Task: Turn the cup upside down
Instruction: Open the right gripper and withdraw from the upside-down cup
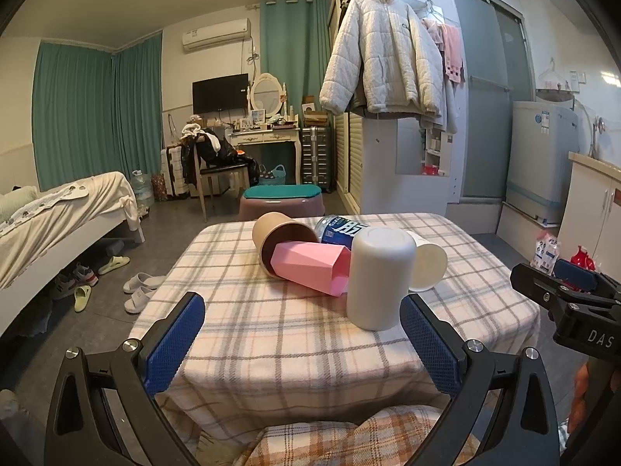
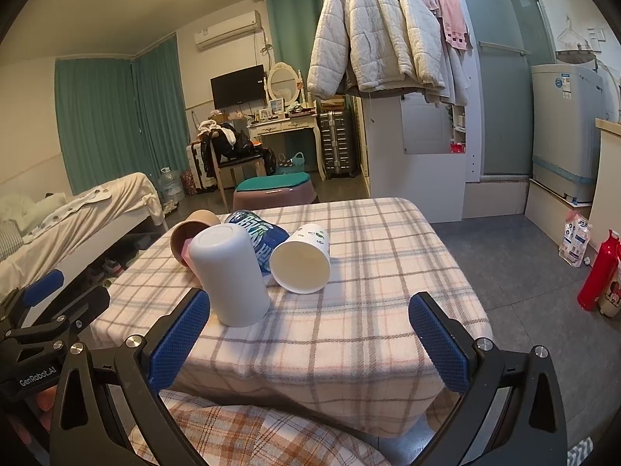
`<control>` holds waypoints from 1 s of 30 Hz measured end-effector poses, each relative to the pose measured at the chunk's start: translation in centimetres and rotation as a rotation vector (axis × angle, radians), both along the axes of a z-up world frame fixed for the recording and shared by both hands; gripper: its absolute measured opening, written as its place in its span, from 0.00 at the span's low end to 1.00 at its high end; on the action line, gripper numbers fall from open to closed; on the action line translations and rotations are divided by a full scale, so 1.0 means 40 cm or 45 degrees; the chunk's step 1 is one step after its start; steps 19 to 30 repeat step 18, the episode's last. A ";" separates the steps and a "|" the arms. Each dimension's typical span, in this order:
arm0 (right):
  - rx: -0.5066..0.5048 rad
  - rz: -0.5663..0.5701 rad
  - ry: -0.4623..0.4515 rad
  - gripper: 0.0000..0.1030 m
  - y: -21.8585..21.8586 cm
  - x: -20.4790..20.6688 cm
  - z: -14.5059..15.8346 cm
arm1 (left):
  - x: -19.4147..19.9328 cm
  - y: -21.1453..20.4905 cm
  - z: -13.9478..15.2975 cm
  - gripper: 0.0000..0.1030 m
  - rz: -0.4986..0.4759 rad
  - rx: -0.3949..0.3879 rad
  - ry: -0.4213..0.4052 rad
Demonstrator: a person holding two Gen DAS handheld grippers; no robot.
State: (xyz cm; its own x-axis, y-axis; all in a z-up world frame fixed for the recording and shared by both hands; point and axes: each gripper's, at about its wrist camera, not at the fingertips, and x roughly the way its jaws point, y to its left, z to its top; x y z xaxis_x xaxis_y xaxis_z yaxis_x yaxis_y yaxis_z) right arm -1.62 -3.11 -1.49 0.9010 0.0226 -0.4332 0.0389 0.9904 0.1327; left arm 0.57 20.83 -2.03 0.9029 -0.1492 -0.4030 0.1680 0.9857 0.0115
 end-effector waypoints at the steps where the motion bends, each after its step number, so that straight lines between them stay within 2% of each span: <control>1: 0.000 0.000 0.001 1.00 0.001 0.000 -0.002 | 0.000 0.003 0.000 1.00 -0.001 -0.003 0.001; 30: 0.003 0.009 0.022 1.00 0.008 0.000 -0.016 | -0.011 0.005 -0.006 1.00 -0.005 0.006 -0.019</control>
